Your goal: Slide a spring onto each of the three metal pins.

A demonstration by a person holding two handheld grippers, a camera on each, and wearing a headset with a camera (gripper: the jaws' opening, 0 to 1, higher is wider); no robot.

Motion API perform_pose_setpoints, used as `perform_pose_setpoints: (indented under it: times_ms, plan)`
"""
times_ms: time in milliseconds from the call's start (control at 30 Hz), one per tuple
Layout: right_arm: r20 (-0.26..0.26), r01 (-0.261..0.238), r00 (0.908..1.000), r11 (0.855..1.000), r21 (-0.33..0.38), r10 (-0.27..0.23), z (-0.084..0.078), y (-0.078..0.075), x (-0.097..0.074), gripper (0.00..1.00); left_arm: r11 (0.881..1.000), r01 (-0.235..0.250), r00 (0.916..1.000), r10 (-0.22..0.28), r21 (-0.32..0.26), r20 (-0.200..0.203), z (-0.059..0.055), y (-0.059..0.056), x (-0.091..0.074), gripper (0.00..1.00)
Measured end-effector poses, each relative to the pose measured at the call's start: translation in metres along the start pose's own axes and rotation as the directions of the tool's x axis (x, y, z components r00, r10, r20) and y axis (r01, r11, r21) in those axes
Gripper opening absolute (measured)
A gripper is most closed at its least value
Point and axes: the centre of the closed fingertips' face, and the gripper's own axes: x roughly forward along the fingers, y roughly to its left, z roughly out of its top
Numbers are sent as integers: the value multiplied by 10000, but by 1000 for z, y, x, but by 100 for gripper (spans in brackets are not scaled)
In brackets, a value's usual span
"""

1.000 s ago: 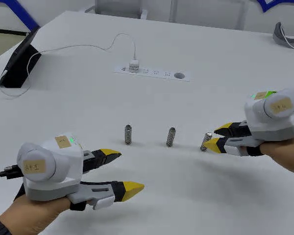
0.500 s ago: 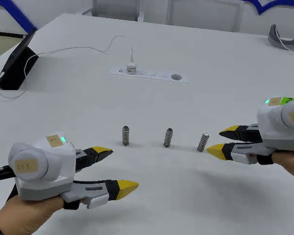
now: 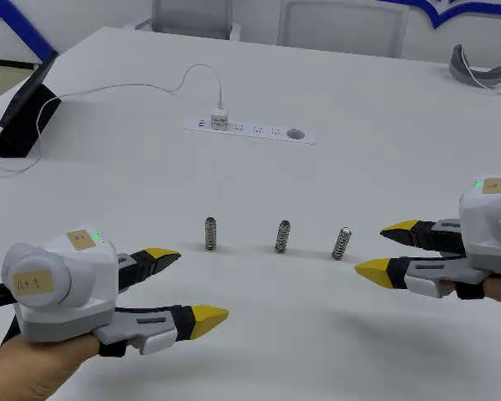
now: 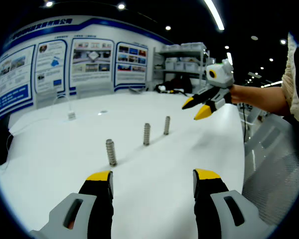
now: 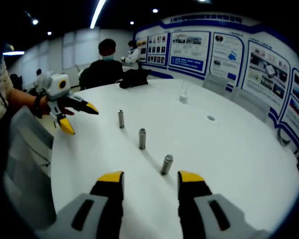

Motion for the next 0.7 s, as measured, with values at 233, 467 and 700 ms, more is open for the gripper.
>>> perform_pose_setpoints:
  times_ms: [233,467,700]
  plan:
    - [155,8,9999,10000,90,-10,-6,6,-7,48,10000,-86,10000,86,-43,18,1,2,-3,67]
    - [272,37,9996,9996,292,-45,-11,8,-12,52,9998,-145,9999,145,-97,5,0,4,-4,68]
    - [482,175,9986,9990,411,-194,-13,9,-15,54,9996,-214,9998,214,-161,19,-1,6,-6,68]
